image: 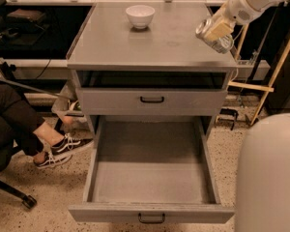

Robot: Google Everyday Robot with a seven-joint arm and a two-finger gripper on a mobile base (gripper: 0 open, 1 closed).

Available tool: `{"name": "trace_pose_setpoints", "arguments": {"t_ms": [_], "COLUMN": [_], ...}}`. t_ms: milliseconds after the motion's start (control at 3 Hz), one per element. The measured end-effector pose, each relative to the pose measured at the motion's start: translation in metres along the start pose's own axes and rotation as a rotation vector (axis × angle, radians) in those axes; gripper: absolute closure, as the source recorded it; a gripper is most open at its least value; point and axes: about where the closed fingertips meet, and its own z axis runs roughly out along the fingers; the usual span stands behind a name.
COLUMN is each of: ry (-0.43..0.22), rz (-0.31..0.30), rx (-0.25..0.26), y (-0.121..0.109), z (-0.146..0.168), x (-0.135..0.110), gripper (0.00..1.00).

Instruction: Place 7up can into middle drawer

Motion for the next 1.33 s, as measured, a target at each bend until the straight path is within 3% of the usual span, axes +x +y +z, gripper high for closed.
{"name": "trace_pose_setpoints", "arguments": {"t_ms": [333, 667, 1000, 1333], "ry": [-0.108, -0.156, -0.156, -0.166], "rz": [0.035, -0.004, -0.004, -0.007], "rx": [0.077, 0.079, 0.079, 0.062], "y": [0.013, 0.034, 0.034, 0.055], "z": [-0.065, -0.088, -0.088, -0.088], "x": [-0.045, -0.083, -0.083, -0.084], "gripper": [1.00, 1.00, 1.00, 1.00]}}
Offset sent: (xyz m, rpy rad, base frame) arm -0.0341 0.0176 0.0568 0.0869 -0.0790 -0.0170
